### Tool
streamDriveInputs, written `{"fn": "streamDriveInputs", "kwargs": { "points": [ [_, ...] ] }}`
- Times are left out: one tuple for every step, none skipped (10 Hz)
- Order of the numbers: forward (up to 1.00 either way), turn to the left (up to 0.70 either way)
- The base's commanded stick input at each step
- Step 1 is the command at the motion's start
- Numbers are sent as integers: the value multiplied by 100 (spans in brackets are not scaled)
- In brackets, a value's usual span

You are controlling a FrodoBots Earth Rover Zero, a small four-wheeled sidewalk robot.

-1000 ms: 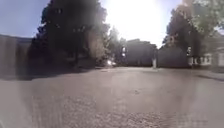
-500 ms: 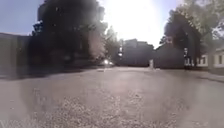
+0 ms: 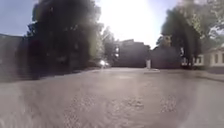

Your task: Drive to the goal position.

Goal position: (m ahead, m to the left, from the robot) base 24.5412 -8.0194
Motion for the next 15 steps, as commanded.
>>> {"fn": "streamDriveInputs", "kwargs": {
  "points": [
    [70, -14],
    [70, -14],
    [70, -14],
    [70, -14],
    [70, -14],
    [70, -14],
    [70, -14],
    [70, -14],
    [70, -13],
    [70, -8],
    [70, -2],
    [70, 0],
    [70, 0],
    [70, 0],
    [70, 0]
  ]
}}
